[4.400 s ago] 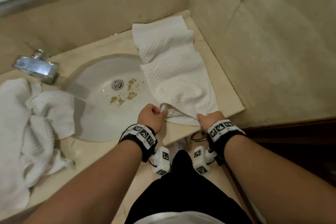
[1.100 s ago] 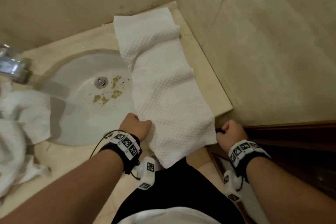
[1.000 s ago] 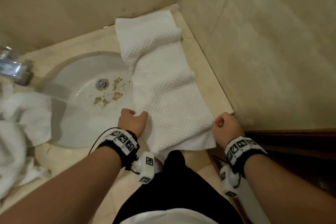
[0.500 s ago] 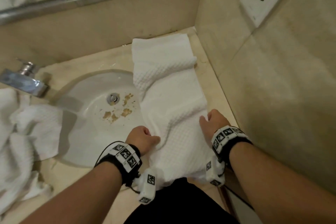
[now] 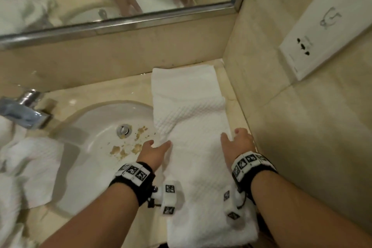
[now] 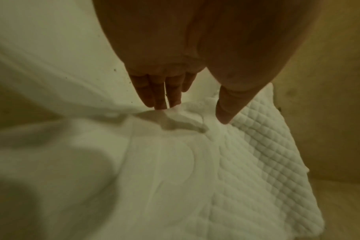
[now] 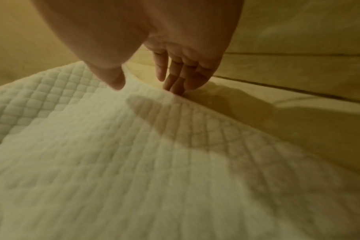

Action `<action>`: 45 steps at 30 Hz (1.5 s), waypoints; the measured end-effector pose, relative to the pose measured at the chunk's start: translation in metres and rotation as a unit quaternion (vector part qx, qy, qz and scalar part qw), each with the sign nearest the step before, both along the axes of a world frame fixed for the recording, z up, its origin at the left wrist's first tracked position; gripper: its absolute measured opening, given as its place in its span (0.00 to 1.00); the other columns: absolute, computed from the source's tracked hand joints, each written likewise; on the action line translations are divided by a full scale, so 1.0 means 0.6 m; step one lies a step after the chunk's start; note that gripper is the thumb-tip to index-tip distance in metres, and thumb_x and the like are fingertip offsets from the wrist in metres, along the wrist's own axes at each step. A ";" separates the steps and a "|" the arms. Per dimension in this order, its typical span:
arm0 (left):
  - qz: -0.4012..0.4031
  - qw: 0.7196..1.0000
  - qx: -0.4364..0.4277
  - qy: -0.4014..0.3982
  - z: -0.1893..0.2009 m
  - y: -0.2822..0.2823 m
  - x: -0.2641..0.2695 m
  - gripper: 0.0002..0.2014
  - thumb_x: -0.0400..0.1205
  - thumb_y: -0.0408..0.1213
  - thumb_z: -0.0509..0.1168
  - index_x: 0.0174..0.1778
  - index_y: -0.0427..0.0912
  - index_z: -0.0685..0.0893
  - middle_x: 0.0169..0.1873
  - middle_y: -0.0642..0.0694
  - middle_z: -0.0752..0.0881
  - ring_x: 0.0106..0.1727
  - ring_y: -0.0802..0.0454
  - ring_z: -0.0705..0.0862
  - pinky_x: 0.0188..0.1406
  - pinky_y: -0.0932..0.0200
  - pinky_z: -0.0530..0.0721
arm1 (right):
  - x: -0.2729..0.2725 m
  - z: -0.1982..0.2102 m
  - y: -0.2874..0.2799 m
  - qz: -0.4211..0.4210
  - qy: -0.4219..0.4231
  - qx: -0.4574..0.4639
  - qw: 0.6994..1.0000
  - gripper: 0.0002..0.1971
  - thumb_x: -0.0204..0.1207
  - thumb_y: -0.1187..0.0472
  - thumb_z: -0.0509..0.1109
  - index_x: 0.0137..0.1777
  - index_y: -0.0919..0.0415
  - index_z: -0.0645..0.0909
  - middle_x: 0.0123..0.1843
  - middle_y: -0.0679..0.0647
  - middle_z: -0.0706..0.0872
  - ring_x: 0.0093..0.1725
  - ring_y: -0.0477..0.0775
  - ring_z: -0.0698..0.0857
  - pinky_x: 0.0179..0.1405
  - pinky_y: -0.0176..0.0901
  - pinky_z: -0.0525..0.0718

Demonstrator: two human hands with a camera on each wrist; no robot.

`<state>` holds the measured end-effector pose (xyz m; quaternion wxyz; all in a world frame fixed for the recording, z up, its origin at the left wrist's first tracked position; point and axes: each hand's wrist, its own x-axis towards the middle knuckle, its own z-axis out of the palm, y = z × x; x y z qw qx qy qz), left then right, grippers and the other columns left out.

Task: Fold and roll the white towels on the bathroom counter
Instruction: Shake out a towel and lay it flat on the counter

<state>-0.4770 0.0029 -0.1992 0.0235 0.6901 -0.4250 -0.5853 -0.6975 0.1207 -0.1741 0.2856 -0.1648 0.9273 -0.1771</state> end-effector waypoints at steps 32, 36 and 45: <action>-0.206 0.975 0.003 -0.086 0.046 0.017 -0.001 0.28 0.77 0.53 0.77 0.67 0.38 0.86 0.62 0.43 0.89 0.58 0.42 0.88 0.61 0.49 0.86 | -0.035 0.008 0.046 0.128 -0.069 0.095 0.985 0.14 0.73 0.48 0.71 0.49 0.56 0.76 0.48 0.53 0.82 0.41 0.54 0.82 0.34 0.42 0.77; -0.135 0.986 -0.091 -0.029 0.070 -0.012 -0.007 0.14 0.80 0.49 0.76 0.53 0.44 0.89 0.49 0.47 0.92 0.51 0.45 0.90 0.60 0.43 0.89 | -0.032 0.017 0.036 0.113 -0.026 -0.005 0.993 0.10 0.74 0.52 0.71 0.46 0.53 0.73 0.40 0.50 0.81 0.37 0.53 0.81 0.32 0.42 0.72; -0.284 0.936 -0.208 -0.019 0.110 0.085 0.035 0.09 0.80 0.46 0.72 0.45 0.45 0.83 0.39 0.50 0.85 0.40 0.51 0.83 0.35 0.57 0.76 | 0.044 0.039 0.111 0.081 0.018 -0.072 0.994 0.06 0.74 0.57 0.66 0.49 0.49 0.74 0.48 0.52 0.84 0.44 0.56 0.83 0.44 0.48 0.84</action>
